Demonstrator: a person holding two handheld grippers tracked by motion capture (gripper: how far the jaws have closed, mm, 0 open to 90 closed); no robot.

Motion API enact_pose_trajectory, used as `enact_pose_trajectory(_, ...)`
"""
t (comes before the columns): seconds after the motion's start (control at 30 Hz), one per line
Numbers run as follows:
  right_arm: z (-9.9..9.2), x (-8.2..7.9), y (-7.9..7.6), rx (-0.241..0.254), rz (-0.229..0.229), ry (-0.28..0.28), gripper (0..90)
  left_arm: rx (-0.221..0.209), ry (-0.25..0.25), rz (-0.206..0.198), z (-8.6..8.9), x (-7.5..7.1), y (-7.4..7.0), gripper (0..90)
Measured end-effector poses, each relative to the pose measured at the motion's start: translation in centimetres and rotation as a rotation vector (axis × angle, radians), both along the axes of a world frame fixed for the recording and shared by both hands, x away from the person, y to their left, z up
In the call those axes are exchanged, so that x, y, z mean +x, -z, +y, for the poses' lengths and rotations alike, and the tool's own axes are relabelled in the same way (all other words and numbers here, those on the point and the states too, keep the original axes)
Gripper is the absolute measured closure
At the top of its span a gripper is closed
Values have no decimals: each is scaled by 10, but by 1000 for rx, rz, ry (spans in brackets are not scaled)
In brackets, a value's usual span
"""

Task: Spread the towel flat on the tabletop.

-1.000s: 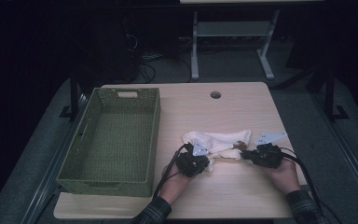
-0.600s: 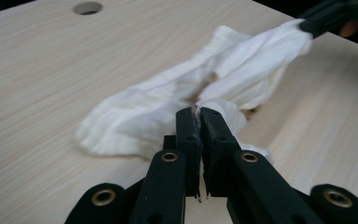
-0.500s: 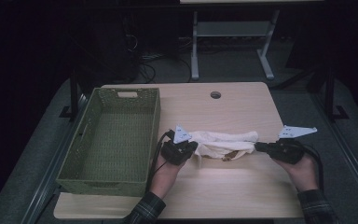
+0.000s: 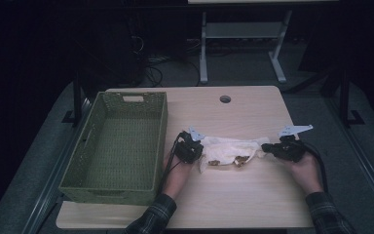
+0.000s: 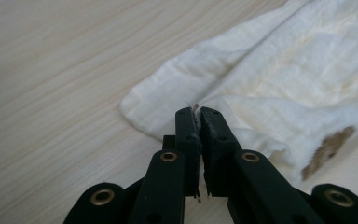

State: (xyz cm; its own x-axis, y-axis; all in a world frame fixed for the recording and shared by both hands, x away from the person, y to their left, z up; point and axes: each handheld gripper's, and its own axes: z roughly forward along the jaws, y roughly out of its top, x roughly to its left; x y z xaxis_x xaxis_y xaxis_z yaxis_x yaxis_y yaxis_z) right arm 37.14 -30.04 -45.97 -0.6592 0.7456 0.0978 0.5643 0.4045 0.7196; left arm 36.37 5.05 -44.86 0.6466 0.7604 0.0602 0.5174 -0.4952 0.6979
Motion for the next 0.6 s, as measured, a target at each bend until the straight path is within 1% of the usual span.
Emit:
enact_pose_trajectory(0.03, 1, 3, 3, -10, 5, 2, 861, 10, -5, 6, 0, 1, 2, 842)
enact_pose_trajectory(0.1, 1, 5, 5, -7, 12, 10, 854, 19, -10, 6, -1, 1, 3, 788)
enact_pose_trajectory(0.13, 1, 5, 5, -5, 8, 14, 833, 16, -11, 3, 0, 0, 2, 762)
enact_pose_trajectory(0.17, 0, 3, 4, -3, 7, 19, 786, 8, -10, -1, 0, -1, 0, 741)
enact_pose_trajectory(0.23, -2, 0, 0, 17, 10, 22, 702, -6, -6, -10, 1, -5, -5, 706)
enact_pose_trajectory(0.3, -6, -5, -7, 52, -7, 17, 677, -23, 6, -24, 2, -12, -13, 690)
enact_pose_trajectory(0.37, -7, -10, -15, 61, -29, 9, 673, -38, 23, -38, 2, -19, -21, 678)
enact_pose_trajectory(0.4, -7, -13, -18, 71, -31, 6, 673, -47, 30, -46, 2, -24, -25, 674)
enact_pose_trajectory(0.47, -5, -19, -23, 84, -45, -19, 674, -51, 48, -62, 1, -31, -32, 662)
enact_pose_trajectory(0.53, 0, -23, -26, 93, -41, -36, 674, -56, 65, -79, 0, -38, -38, 657)
enact_pose_trajectory(0.57, 2, -25, -26, 93, -40, -52, 674, -59, 79, -77, 0, -41, -39, 657)
enact_pose_trajectory(0.6, 5, -28, -26, 90, -36, -62, 674, -50, 105, -66, -1, -45, -39, 657)
